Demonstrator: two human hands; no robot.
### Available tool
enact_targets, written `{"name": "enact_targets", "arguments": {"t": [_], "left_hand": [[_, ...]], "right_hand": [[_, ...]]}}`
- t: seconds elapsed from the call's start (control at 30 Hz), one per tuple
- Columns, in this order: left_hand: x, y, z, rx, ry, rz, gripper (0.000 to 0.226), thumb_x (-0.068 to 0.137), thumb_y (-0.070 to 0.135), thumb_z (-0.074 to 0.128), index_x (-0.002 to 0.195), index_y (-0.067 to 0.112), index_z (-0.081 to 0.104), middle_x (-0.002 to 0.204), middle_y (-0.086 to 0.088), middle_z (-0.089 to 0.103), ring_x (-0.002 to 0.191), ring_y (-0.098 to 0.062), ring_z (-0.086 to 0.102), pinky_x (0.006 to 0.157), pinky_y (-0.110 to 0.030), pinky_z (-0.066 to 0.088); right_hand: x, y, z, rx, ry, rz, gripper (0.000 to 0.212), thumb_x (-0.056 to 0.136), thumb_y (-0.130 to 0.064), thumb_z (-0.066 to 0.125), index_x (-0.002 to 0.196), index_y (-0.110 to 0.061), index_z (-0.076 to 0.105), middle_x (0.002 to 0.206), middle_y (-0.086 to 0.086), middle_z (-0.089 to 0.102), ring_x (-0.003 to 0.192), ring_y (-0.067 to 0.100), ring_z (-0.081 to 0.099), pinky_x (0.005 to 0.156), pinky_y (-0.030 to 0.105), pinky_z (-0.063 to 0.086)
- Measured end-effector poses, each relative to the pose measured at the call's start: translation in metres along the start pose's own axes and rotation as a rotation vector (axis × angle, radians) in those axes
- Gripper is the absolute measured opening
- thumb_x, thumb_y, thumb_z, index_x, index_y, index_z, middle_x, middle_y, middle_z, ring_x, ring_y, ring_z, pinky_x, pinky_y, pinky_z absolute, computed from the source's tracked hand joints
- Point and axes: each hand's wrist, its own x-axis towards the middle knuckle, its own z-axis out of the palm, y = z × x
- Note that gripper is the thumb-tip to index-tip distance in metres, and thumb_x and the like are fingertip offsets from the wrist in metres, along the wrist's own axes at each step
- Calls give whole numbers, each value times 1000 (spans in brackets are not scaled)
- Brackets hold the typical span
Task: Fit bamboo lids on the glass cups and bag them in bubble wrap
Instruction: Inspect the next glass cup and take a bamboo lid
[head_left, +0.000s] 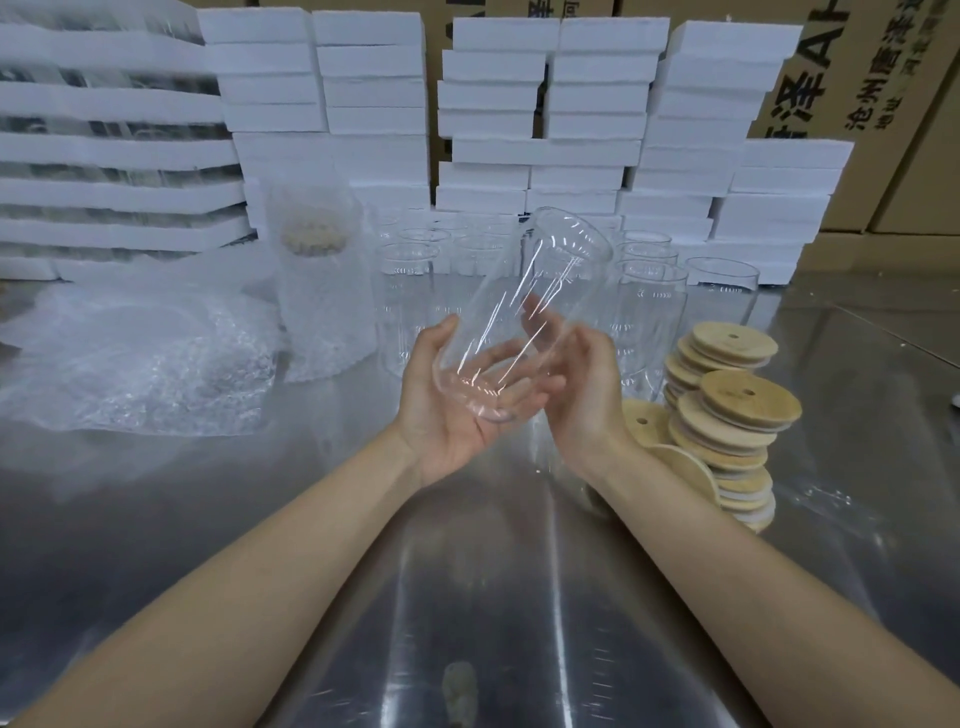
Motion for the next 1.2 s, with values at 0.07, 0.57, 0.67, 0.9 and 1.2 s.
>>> {"name": "enact_targets", "arguments": {"t": [0.07,0.57,0.67,0.9,1.2], "left_hand": [[-2,4,-1,3,-40,-94,64,75,50,58,107,-5,61,111,-29,66,86,-42,70,68,-37,60],[13,-15,-3,809,304,401,42,101,34,33,93,13,69,81,-8,74,71,-25,69,56,-27,50],[9,-17,-2,1072,362,706,32,101,27,38,90,26,68,91,2,73,76,-10,67,57,-23,48],[7,-13,4,1060,361,829,19,91,37,45,104,37,60,112,-1,63,93,-9,63,85,-33,48],[13,-13,-5,680,313,417,45,72,49,64,109,24,62,107,5,70,90,-12,71,69,-26,54]], "right_hand": [[-1,-3,1,-2,-28,-28,54,100,-36,22,142,-11,45,142,0,52,115,12,59,95,25,47],[0,-12,3,354,45,6,47,101,-46,24,140,-25,42,115,13,69,96,21,70,92,46,50],[2,-17,-1,287,68,-33,44,102,-44,24,139,-28,42,106,8,71,99,21,69,100,40,43],[-1,-13,6,248,122,-30,34,102,-45,35,129,-29,46,110,6,56,104,19,60,100,40,47],[2,-4,0,59,-21,8,70,73,-37,69,136,-20,43,108,-8,56,97,9,61,83,26,49]]}}
